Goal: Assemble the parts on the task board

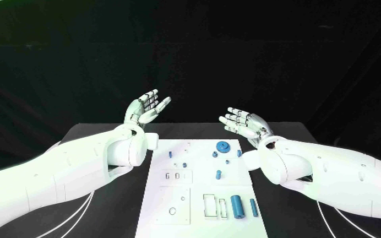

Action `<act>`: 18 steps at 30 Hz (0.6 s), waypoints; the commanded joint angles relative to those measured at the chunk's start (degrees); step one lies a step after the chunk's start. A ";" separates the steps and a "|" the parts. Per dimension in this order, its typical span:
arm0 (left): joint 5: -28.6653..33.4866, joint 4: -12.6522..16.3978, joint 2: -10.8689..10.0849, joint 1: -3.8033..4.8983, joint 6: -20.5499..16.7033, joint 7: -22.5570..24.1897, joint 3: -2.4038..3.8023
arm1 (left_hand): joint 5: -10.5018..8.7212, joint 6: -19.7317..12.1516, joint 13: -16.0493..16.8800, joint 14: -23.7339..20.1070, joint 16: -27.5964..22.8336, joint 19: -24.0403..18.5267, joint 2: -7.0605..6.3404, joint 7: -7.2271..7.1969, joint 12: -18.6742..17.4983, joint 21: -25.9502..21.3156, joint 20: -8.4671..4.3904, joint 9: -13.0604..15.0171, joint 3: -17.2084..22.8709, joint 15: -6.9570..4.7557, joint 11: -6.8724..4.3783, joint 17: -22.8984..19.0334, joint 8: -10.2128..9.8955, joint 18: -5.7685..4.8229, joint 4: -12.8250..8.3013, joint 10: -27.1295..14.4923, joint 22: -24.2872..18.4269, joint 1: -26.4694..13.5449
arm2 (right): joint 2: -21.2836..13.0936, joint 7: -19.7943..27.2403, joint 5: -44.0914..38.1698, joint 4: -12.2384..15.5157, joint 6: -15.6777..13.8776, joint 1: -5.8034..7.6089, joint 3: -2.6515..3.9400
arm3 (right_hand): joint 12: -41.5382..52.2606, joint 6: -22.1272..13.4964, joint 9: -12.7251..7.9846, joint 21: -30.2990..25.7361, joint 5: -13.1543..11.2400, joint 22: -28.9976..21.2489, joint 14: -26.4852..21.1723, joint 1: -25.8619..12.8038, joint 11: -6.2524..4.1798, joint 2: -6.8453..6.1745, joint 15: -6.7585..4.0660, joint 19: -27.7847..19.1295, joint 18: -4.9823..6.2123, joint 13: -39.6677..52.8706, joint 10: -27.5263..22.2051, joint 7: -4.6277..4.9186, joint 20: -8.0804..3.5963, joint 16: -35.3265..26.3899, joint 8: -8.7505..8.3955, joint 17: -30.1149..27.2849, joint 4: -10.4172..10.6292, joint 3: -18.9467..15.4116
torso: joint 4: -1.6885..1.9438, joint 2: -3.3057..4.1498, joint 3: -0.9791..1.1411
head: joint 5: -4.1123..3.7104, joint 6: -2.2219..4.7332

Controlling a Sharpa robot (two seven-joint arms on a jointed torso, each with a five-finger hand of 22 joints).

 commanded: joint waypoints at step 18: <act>-2.98 5.94 -5.43 0.25 7.24 0.60 0.04 | 0.35 26.49 2.07 33.49 10.41 23.79 1.49 5.85 6.74 7.48 -0.32 5.14 5.12 -4.57 -0.72 6.59 10.45 6.66 -3.30 34.76 2.84 4.29 | -0.96 -7.73 -45.67 -2.65 3.23 2.55 -0.66 | 1.80 33.02 4.02 8.08 2.55 2.23 35.68 9.40 -2.41 -4.60 -3.45 33.59 2.14 1.41 37.39 3.80 -2.67 6.34 6.64 3.43 -7.50 11.87 | 0.85 3.30 -0.55 | -2.10 -0.88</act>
